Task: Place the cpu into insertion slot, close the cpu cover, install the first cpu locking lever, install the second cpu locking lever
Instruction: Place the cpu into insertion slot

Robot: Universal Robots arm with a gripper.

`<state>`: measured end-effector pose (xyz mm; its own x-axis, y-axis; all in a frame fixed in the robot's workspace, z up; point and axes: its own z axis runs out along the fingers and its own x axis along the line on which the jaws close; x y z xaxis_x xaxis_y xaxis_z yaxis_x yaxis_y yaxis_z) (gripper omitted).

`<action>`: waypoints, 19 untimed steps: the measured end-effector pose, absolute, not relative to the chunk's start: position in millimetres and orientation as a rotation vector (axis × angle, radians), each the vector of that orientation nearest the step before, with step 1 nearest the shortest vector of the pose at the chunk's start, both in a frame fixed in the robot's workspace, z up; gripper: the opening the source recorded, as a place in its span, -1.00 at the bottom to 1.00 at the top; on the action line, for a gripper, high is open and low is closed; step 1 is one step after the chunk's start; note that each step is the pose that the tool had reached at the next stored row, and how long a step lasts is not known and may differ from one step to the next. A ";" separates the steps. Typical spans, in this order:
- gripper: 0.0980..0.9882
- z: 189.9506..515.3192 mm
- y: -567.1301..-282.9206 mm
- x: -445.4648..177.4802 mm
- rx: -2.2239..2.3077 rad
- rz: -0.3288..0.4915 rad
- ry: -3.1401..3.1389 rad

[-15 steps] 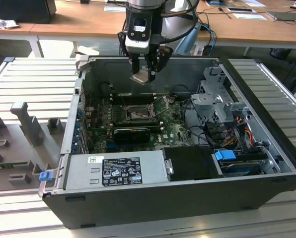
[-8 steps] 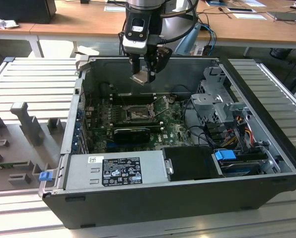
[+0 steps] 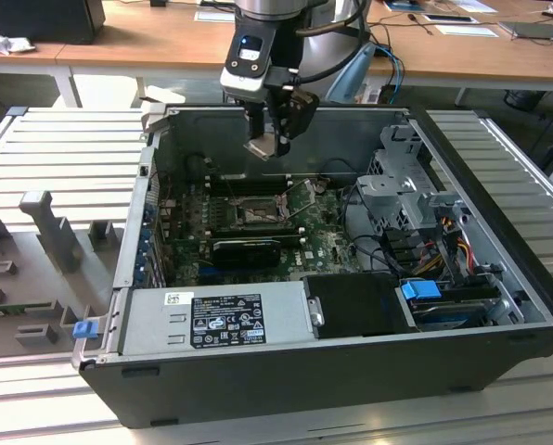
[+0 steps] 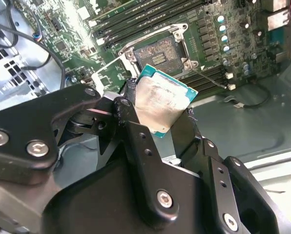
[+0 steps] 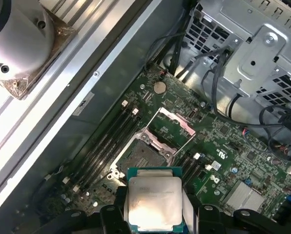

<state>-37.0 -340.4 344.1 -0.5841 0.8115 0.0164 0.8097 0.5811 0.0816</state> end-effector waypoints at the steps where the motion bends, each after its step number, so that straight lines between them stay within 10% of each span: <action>1: -0.03 343.9 -340.4 -37.0 1.434 0.125 2.767; 19: -0.03 328.4 -340.4 -36.6 1.677 0.113 2.625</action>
